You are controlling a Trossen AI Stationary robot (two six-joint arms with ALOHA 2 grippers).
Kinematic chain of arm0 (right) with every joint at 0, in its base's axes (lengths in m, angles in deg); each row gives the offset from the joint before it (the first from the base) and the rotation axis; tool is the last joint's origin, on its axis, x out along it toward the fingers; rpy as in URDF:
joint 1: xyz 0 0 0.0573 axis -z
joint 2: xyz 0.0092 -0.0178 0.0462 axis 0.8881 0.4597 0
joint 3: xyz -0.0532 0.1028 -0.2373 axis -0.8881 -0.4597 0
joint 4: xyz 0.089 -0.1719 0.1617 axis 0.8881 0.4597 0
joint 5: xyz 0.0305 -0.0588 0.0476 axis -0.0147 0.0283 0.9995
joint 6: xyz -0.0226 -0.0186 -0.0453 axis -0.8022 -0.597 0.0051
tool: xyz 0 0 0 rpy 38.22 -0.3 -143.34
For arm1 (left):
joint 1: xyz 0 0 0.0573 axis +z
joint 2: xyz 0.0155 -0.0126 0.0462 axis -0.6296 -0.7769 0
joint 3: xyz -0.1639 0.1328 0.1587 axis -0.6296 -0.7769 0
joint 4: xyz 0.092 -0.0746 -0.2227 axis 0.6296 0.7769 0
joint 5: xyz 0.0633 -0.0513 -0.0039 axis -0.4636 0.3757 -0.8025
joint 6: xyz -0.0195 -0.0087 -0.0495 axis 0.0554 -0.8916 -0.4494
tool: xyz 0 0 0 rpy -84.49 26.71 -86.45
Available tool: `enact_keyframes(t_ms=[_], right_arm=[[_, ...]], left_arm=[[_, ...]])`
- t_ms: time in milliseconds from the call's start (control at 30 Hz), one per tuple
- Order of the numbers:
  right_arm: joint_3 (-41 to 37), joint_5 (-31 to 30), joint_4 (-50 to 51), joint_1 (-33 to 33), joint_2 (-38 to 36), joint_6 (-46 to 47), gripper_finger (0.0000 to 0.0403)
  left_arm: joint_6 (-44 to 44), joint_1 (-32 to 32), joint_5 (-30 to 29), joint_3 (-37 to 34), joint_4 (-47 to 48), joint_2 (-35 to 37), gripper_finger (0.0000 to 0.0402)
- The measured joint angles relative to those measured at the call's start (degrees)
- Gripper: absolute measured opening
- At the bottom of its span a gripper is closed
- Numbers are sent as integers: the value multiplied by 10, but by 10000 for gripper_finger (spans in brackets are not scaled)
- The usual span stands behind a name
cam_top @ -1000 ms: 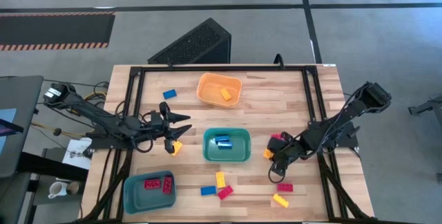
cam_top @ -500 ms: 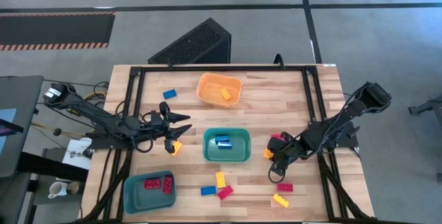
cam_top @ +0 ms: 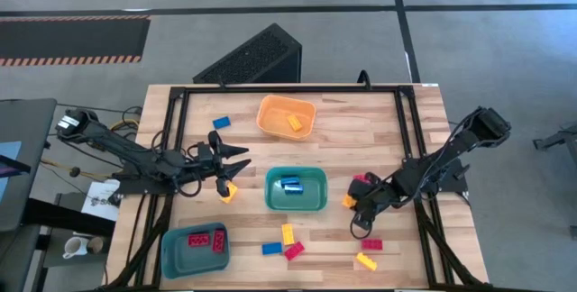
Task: Sort & place blocks by color
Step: Put the yellow game piece into the yellow bin
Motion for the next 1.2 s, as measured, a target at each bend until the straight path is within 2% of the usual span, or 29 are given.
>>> enact_keyframes(t_ms=[133, 300, 433, 600, 733, 867, 1033, 1200], right_arm=[[47, 0, 18, 26, -7, -56, 147], [130, -44, 22, 98, -10, -207, 143], [173, -44, -4, 188, 1, -322, 151], [203, -26, -45, 334, 31, -423, 144], [229, 68, -91, 450, 76, -454, 148], [264, 130, -109, 520, 138, -461, 170], [305, 157, -108, 559, 196, -465, 216], [338, 170, -77, 554, 214, -463, 261]], left_arm=[[0, 0, 0, 0, 0, -3, 146], [0, 0, 0, 0, -1, -3, 146], [0, 0, 0, 0, -3, -3, 146], [2, 0, 0, 0, -2, -2, 146], [8, 0, 0, 0, 0, -2, 146], [16, 0, 0, 0, -1, -2, 146], [17, 0, 0, 0, 1, -2, 146], [29, 0, 1, 0, 2, -2, 146]])
